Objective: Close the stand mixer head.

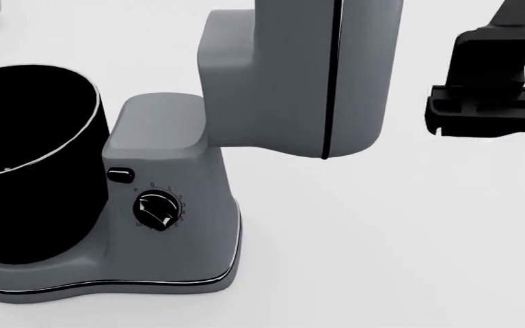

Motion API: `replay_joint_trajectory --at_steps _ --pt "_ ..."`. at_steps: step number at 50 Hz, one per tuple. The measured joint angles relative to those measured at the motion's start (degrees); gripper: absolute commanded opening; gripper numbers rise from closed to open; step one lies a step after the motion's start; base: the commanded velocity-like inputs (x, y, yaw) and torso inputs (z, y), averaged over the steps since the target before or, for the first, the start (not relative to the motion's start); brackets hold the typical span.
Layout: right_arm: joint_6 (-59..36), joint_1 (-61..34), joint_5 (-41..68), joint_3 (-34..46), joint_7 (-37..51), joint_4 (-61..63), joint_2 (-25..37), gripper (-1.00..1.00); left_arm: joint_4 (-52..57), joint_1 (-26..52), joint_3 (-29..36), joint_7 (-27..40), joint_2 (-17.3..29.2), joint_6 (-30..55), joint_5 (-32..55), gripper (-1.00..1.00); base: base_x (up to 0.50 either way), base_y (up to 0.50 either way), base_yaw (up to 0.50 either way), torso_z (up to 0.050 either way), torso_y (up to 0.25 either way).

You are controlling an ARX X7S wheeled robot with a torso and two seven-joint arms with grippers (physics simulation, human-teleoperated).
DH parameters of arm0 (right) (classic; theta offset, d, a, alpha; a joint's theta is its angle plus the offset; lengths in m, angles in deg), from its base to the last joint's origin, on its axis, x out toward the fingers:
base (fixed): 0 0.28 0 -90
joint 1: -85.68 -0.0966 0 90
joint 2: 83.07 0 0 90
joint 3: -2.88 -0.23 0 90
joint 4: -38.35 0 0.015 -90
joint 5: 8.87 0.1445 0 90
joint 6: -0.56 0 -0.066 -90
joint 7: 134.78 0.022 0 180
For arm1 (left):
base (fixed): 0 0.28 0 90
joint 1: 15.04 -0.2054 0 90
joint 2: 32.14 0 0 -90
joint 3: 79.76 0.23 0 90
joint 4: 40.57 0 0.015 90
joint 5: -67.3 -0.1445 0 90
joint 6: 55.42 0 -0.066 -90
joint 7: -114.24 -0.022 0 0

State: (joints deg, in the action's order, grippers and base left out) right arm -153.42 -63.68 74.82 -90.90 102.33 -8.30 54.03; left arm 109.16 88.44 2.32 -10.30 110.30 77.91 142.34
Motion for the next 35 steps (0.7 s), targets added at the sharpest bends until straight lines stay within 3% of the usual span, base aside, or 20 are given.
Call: replay_joint_trajectory --at_steps 13,26,35 --pt "-7.0 -25.8 -3.9 15.2 -5.0 -15.9 -1.6 1.00 0.0 -1.1 2.3 1.4 3.1 -4.4 -0.2 1.00 0.00 0.00 0.00 0.000 0.000" --pt "-6.3 -30.6 -12.6 27.6 -14.6 -24.4 -5.2 1.00 -0.1 -3.4 2.8 1.9 5.8 -8.4 -0.9 1.00 0.00 0.00 0.00 0.000 0.000" --pt "-2.9 -32.3 -16.1 31.8 -20.3 -28.6 -10.5 1.00 -0.2 -4.7 3.0 2.2 7.2 -10.4 -1.2 1.00 0.00 0.00 0.00 0.000 0.000"
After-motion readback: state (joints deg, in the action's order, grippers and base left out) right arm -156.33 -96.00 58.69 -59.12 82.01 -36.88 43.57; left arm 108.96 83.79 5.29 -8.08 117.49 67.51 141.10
